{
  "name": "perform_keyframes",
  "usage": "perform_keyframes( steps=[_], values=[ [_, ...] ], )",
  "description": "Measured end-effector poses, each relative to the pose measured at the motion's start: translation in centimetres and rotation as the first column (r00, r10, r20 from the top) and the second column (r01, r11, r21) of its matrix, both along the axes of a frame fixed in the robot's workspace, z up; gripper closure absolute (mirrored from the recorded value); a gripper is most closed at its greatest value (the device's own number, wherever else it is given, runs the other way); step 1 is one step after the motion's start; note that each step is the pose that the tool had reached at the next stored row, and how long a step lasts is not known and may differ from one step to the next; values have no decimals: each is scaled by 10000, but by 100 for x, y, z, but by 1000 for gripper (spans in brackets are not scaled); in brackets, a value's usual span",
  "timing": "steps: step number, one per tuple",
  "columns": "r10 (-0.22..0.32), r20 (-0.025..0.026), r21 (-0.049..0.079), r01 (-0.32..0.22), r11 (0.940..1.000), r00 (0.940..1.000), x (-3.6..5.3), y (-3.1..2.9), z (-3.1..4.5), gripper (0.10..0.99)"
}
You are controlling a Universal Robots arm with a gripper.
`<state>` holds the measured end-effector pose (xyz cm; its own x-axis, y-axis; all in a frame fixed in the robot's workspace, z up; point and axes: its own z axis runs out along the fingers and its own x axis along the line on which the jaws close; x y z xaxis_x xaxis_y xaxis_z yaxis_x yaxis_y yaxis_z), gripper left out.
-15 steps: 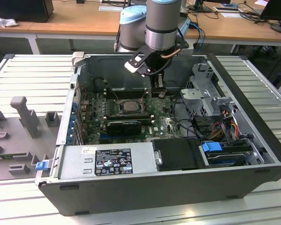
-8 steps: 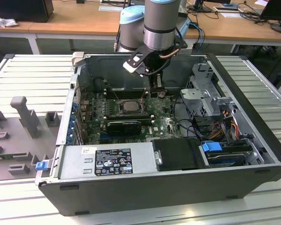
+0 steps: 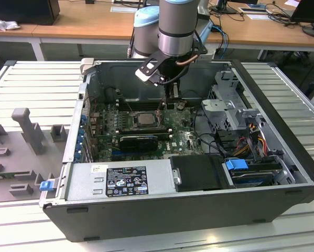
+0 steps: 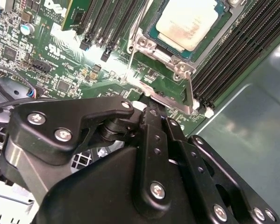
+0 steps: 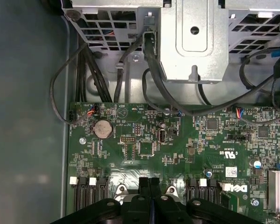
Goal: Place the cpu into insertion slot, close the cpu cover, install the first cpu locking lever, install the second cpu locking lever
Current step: 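Close the cpu cover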
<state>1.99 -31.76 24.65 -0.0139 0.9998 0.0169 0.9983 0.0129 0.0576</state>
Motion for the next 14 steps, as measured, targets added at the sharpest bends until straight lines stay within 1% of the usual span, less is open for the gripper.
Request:
perform_keyframes(
  steps=[8, 14],
  values=[
    [0, 0, 0, 0, 10000, 10000, -56, 0, 0, 980],
    [0, 0, 0, 0, 10000, 10000, -125, 0, 0, 980]
  ],
)
